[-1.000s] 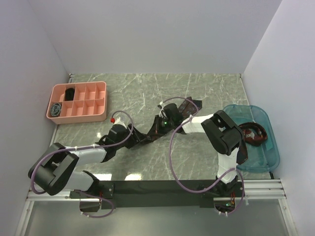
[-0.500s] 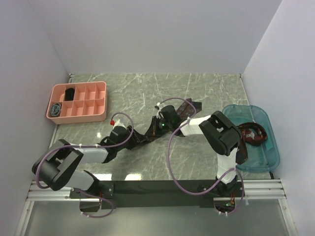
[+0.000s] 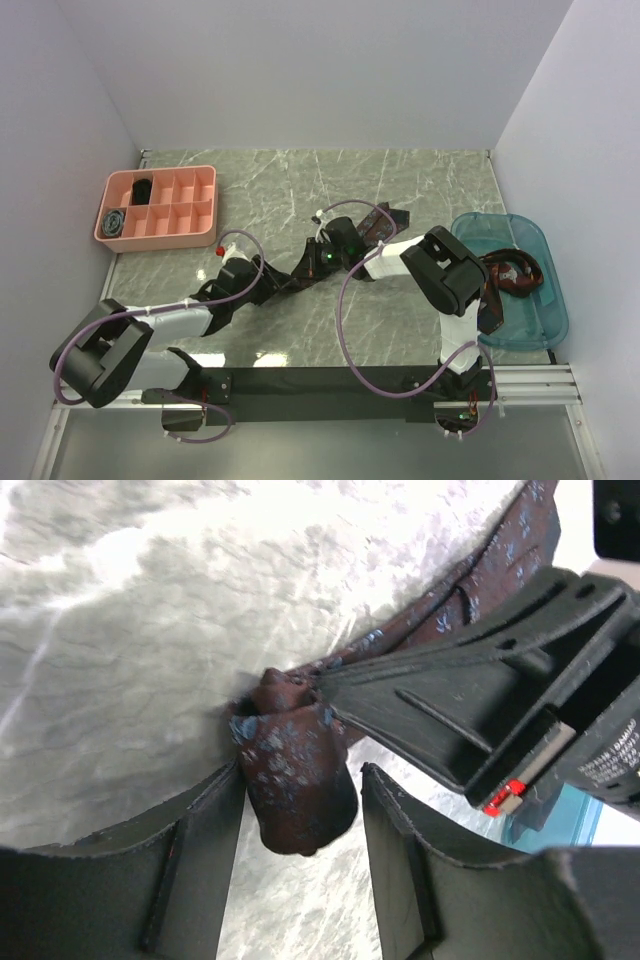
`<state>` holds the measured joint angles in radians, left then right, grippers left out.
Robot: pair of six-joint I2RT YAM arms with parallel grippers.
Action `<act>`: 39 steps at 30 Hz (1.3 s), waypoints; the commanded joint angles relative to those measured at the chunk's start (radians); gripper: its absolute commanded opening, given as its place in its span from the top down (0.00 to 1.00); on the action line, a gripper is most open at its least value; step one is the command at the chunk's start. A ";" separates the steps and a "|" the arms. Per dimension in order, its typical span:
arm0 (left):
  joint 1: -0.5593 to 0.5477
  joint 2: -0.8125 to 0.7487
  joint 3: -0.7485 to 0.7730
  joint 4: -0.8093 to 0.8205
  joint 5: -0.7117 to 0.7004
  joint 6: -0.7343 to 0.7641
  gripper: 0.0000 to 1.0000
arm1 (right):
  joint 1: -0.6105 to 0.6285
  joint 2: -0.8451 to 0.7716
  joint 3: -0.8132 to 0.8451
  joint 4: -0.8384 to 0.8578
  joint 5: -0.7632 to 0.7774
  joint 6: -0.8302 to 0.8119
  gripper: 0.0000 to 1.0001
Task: Roll the ties
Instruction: Roll the tie
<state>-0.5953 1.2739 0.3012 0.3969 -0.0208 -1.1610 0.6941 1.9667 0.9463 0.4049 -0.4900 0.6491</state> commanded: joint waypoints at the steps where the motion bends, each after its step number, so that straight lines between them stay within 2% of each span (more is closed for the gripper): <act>1: 0.018 0.013 0.006 0.006 -0.005 -0.006 0.45 | 0.016 0.034 -0.037 -0.060 0.067 -0.065 1.00; 17: 0.043 0.060 0.012 0.023 0.028 -0.025 0.52 | 0.028 0.047 -0.052 -0.026 0.077 -0.085 1.00; 23: 0.042 0.105 0.001 0.072 0.029 -0.017 0.67 | 0.031 0.041 -0.050 -0.017 0.044 -0.072 1.00; 24: 0.040 0.108 0.001 0.074 0.025 -0.016 0.74 | 0.033 0.040 -0.052 -0.012 0.038 -0.069 1.00; 28: 0.037 0.102 -0.019 0.089 0.024 0.004 0.86 | 0.030 0.023 -0.055 -0.005 0.018 -0.048 1.00; 29: 0.029 0.091 -0.027 0.091 0.024 0.012 0.88 | 0.028 0.009 -0.053 -0.008 0.016 -0.040 0.99; 33: 0.022 0.065 -0.048 0.094 -0.025 0.038 0.94 | -0.001 -0.051 -0.057 -0.017 0.014 -0.020 0.75; 36: 0.019 0.045 -0.062 0.091 -0.033 0.052 0.95 | -0.016 -0.118 -0.070 -0.026 0.034 -0.017 0.66; 39: 0.014 0.031 -0.070 0.091 -0.044 0.063 0.98 | -0.019 -0.172 -0.067 -0.064 0.070 -0.046 0.66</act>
<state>-0.5781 1.3224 0.2497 0.4988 -0.0158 -1.1446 0.6846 1.8816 0.8806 0.3916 -0.4587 0.6327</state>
